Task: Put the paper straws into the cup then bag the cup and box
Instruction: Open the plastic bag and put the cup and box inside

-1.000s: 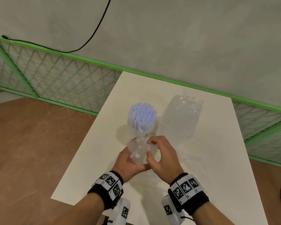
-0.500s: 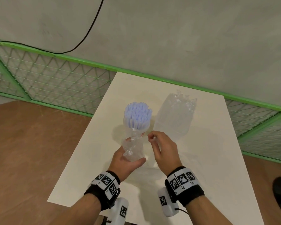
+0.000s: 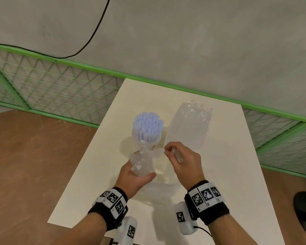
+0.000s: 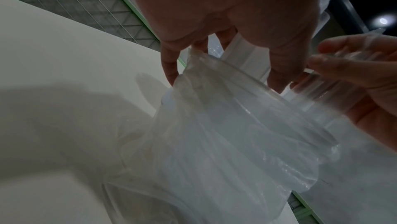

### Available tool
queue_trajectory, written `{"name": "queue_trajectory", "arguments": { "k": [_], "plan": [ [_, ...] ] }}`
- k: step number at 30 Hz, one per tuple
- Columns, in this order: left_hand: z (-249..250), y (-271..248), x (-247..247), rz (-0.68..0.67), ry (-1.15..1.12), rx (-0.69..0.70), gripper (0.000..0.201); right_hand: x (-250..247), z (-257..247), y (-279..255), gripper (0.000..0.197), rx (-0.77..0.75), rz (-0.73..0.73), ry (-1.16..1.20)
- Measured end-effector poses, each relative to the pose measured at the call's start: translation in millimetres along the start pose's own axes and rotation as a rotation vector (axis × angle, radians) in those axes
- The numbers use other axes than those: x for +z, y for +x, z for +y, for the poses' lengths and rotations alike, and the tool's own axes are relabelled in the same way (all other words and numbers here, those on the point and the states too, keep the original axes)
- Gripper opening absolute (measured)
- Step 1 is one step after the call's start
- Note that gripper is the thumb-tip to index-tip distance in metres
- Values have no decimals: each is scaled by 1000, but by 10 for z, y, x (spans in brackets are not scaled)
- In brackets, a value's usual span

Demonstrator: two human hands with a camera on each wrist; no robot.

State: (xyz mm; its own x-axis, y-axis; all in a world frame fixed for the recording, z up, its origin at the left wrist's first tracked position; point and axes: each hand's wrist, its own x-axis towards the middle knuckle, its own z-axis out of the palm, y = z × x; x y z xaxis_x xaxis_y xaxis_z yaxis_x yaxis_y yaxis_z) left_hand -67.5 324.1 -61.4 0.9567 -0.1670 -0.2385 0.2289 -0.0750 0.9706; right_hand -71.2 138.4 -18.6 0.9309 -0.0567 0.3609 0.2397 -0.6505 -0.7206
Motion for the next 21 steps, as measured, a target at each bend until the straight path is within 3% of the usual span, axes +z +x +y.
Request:
{"name": "queue_trajectory", "arguments": {
  "k": [4,7,9,14,21],
  "plan": [
    [-8,-2,-8,5,13,-9,56,49,114,-94,14,148,-100,1],
    [-12,-3,3,2,14,-12,57,21,128,-67,14,163,-96,5],
    [-18,6,18,2,16,-26,60,-17,49,-15,12,128,-105,54],
    [-37,21,35,-10,28,-24,63,-5,-148,23,24,-57,-309,83],
    [-46,27,45,-6,43,-13,63,51,-38,-45,24,-165,-222,47]
  ]
}}
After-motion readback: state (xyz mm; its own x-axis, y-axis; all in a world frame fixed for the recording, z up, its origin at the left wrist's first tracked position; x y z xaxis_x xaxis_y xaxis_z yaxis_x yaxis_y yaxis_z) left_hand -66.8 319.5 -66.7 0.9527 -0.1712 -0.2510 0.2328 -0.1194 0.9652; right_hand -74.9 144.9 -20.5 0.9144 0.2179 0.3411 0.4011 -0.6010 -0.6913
